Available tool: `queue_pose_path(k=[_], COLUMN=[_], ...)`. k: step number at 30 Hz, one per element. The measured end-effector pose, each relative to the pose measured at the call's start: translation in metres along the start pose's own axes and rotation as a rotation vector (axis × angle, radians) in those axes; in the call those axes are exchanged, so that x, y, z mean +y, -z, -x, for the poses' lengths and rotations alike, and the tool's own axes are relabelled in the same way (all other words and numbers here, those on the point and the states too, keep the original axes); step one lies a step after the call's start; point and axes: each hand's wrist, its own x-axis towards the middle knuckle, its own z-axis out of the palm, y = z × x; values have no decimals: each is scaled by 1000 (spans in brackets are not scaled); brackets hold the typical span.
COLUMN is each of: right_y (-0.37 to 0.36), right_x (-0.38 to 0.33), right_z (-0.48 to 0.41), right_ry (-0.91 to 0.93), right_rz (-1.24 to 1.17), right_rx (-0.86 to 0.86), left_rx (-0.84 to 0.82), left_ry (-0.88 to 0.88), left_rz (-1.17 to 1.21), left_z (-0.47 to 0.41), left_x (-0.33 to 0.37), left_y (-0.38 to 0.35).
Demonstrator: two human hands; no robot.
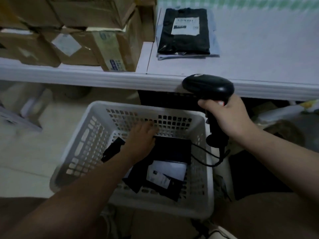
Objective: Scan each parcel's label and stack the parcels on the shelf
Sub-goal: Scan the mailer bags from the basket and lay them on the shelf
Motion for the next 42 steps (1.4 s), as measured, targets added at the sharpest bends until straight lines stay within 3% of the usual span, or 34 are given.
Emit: queue_pose_path(k=[4,7,12,17,21,23,25,27,33,39,42], right_y=[-19,-38,-66,-83,-93,-94,-96,-97,-96,-96,-99], right_x=[24,58,100,129,151,159,163,166,168,130,96], right_z=[24,28,12,-5,-10,-12,-13,-15,-17,-4,6], right_ry=[-52,-199,-390,-435,-461,-475,-473,-474,-442,-362,-298], right_rz=[215,391,452,474,467,471,464,449,458,544,431], right_rx=[-314,-374,-266,-270,-273,-267,-262,-260,-270,-335,-301], left_rx=[-356,-568,-672,-754,-666,-624,-682,-715,-498,-212,-115], left_ry=[108,195,372,831,1071,1200,1270,1226,952,689,560], left_rz=[-30,-63,117,569,816,837,749,713,636,495,434], left_z=[26,27,23,12,4,-4,-9,-10,-15,-25,-24], left_x=[-16,-26,-36,-47,-47,-48,-49,-53,-44,-26,-14], left_y=[-34,-57,-100,-138,-161,-168,-170,-175,-151,-78,-21])
